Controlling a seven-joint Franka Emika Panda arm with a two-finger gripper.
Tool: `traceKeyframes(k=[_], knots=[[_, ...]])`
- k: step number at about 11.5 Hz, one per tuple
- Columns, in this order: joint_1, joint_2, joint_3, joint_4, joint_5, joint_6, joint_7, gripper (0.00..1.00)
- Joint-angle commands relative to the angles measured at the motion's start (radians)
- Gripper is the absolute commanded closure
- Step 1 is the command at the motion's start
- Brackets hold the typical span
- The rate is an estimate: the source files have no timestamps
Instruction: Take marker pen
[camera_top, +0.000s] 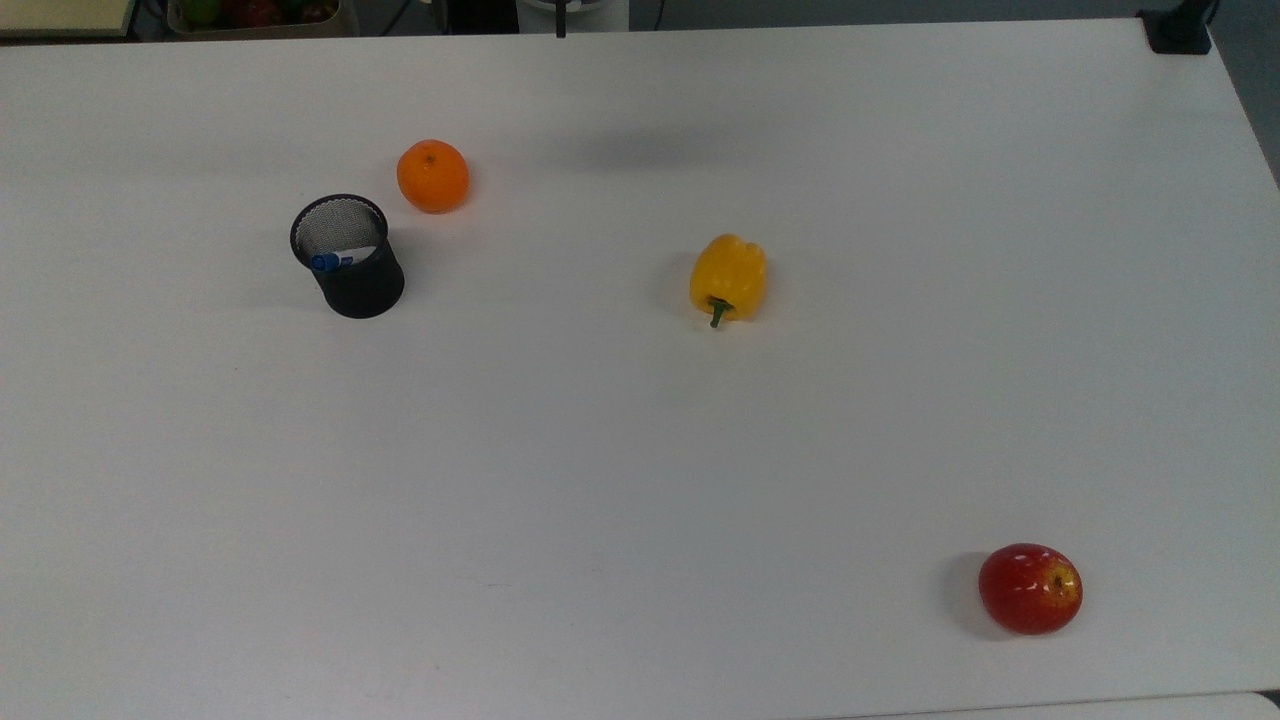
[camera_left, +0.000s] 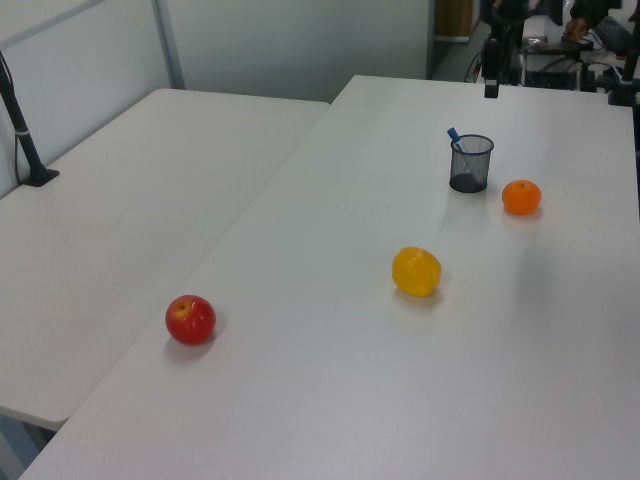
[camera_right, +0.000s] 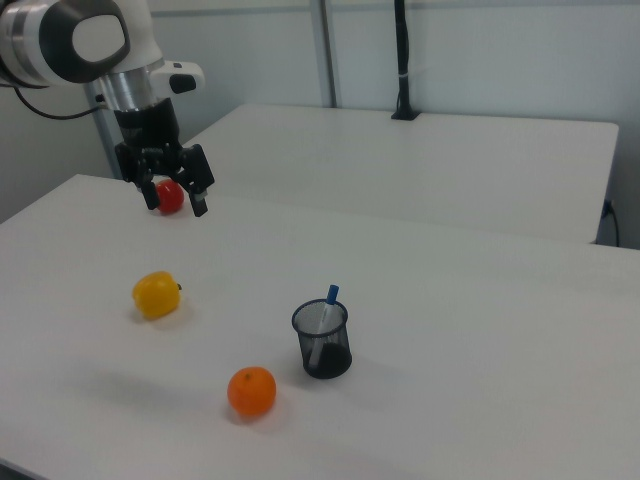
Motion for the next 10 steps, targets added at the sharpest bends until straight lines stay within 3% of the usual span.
traceKeyframes(k=[1, 5, 10], knots=[[0.007, 0.001, -0.009, 0.001, -0.005, -0.028, -0.057, 0.0], [-0.072, 0.007, -0.023, 0.001, -0.005, -0.017, -0.158, 0.0], [-0.216, 0.133, -0.023, 0.082, -0.002, 0.064, -0.195, 0.0]])
